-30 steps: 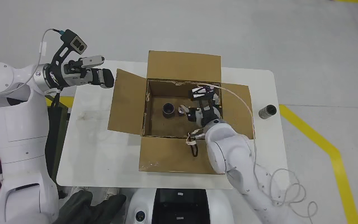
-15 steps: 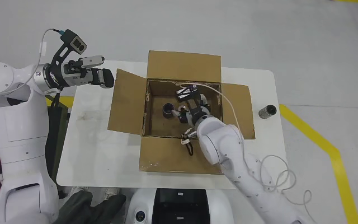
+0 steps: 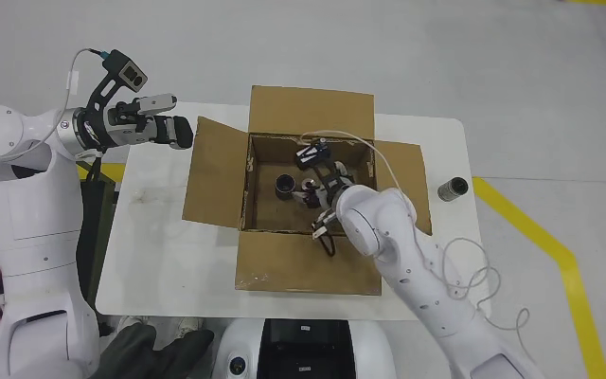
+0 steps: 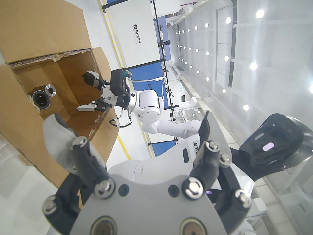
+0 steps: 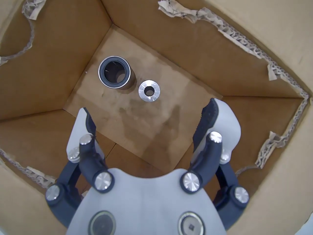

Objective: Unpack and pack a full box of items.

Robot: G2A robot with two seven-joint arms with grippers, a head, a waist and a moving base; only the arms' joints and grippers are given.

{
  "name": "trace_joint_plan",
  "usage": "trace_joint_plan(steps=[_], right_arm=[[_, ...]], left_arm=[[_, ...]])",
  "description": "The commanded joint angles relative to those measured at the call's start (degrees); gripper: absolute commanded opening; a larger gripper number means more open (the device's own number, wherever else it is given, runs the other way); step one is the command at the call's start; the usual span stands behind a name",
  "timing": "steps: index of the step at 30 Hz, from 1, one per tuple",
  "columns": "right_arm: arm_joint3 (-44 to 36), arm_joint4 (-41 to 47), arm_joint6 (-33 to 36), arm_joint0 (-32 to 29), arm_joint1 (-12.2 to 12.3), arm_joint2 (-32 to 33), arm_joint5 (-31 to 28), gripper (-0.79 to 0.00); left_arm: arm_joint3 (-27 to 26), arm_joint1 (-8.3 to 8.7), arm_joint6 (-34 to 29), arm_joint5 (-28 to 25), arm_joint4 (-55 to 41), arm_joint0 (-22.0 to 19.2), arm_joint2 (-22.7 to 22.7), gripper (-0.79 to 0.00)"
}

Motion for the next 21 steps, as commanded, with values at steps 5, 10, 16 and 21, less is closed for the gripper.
trace_joint_plan(steps=[5, 10, 16, 21], right_arm=[[0.38, 0.93, 1.66, 0.23, 0.05, 0.75, -2.39, -0.099], [3.07, 1.91, 2.26, 1.40, -0.13, 0.90, -3.59, -0.095], [8.07, 3.04, 2.31, 4.15, -0.84, -0.28, -3.53, -0.108], [11.68, 4.41, 2.12, 6.14, -1.46, -1.06, -3.41, -0.126]], left_arm=[[0.00, 0.00, 0.00, 0.00, 0.00, 0.00, 0.00, 0.000], [0.00, 0.00, 0.00, 0.00, 0.00, 0.00, 0.00, 0.000], [0.00, 0.00, 0.00, 0.00, 0.00, 0.00, 0.00, 0.000], [0.00, 0.00, 0.00, 0.00, 0.00, 0.00, 0.00, 0.000]])
